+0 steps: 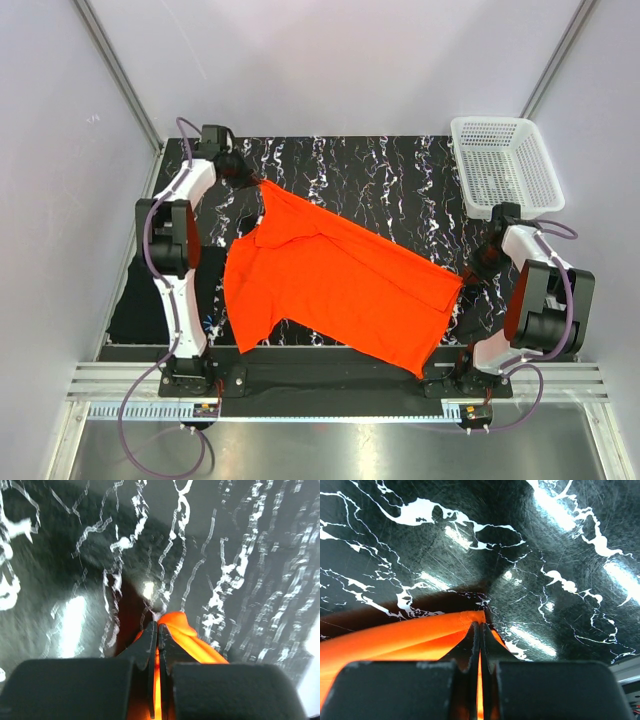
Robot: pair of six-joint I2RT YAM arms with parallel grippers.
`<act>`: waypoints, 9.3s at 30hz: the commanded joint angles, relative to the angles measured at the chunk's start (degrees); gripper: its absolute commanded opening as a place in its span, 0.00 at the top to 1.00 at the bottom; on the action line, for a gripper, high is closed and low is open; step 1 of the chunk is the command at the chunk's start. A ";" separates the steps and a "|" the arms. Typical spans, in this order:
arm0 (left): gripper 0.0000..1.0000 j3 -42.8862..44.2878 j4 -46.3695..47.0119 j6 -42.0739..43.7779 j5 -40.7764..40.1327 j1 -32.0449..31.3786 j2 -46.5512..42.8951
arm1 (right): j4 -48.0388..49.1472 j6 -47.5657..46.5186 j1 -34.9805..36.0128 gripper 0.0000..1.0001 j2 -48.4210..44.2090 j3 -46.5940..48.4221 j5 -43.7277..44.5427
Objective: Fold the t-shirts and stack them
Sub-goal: Flatten the tshirt out
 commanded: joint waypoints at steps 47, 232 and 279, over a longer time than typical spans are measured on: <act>0.46 -14.61 -9.85 12.87 -10.99 0.90 -13.16 | 1.91 -1.43 0.00 1.00 8.14 7.69 0.39; 0.51 -67.52 -5.19 -21.67 -7.65 -14.92 -45.06 | 1.91 6.83 9.06 0.48 -12.34 -4.79 -7.70; 1.00 -50.03 -9.76 -4.18 -15.48 -14.84 -50.07 | 14.47 13.15 0.79 0.46 -5.92 -12.26 -13.50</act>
